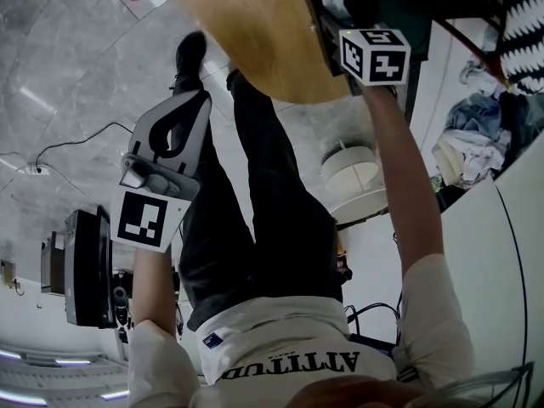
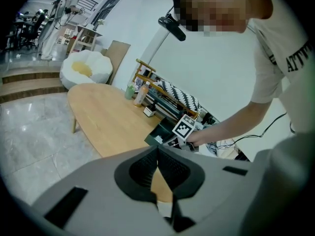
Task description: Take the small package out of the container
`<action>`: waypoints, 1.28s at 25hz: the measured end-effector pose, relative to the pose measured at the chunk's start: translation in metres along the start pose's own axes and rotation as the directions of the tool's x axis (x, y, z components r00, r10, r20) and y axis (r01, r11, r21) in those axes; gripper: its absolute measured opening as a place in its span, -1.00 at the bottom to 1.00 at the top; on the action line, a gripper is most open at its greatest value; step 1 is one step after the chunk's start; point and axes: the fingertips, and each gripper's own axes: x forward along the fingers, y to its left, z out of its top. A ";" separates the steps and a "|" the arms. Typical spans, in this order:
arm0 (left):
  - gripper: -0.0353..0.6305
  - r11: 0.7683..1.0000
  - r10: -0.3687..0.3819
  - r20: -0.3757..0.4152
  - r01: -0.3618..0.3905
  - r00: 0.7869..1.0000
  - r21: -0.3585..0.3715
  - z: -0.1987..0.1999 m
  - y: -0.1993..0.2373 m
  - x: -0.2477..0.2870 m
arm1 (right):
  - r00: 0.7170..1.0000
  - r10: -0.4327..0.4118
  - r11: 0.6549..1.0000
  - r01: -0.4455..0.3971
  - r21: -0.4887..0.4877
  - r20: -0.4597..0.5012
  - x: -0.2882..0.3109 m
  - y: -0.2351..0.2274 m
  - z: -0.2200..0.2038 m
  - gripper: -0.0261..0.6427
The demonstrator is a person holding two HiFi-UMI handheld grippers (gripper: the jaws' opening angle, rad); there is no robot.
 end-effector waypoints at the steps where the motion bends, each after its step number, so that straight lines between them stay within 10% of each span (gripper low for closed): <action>1: -0.83 1.000 0.000 0.000 0.000 1.000 -0.005 -0.002 0.000 0.000 | 1.000 -0.011 1.000 0.010 -0.007 -0.005 0.002 -0.001 0.000 -0.19; 10: -0.83 1.000 -0.007 0.008 0.007 1.000 -0.029 -0.012 0.002 0.001 | 0.988 -0.154 0.967 0.150 -0.208 -0.004 0.011 -0.001 -0.003 -0.50; 32: -0.83 0.999 -0.023 0.053 0.021 0.998 0.036 0.040 -0.019 -0.030 | 0.994 -0.073 0.996 0.077 -0.040 0.086 -0.065 0.018 0.023 -0.82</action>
